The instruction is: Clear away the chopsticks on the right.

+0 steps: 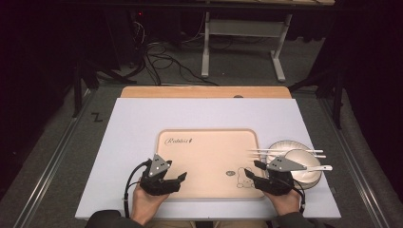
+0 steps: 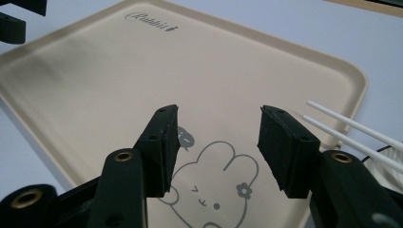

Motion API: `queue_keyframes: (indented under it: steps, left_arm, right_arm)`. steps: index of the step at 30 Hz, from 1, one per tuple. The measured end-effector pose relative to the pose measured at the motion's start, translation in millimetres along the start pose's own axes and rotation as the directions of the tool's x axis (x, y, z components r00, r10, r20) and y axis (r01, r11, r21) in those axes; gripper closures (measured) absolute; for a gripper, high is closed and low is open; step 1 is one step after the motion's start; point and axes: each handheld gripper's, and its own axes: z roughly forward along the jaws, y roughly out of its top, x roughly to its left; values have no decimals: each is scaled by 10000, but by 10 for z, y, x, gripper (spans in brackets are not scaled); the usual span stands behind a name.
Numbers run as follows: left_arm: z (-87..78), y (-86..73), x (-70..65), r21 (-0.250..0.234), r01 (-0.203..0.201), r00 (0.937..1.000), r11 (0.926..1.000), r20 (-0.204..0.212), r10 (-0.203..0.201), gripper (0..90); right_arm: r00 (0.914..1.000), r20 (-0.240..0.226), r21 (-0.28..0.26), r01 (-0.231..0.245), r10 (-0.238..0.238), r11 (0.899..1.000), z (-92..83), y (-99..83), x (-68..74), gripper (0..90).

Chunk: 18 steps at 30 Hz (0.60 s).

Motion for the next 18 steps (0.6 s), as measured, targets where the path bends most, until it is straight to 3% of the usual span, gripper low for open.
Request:
queue_keyframes:
  steps: [11,18]
  left_arm:
    - [-3,-11,-1,-9,20,10000,10000,22,-20,318]
    - [-28,-36,-8,24,48,9997,10000,-242,-48,313]
  right_arm:
    - [10000,-85,-37,-41,41,10000,3,3,12,471]
    - [9998,-188,-296,-23,18,9996,-55,10,46,437]
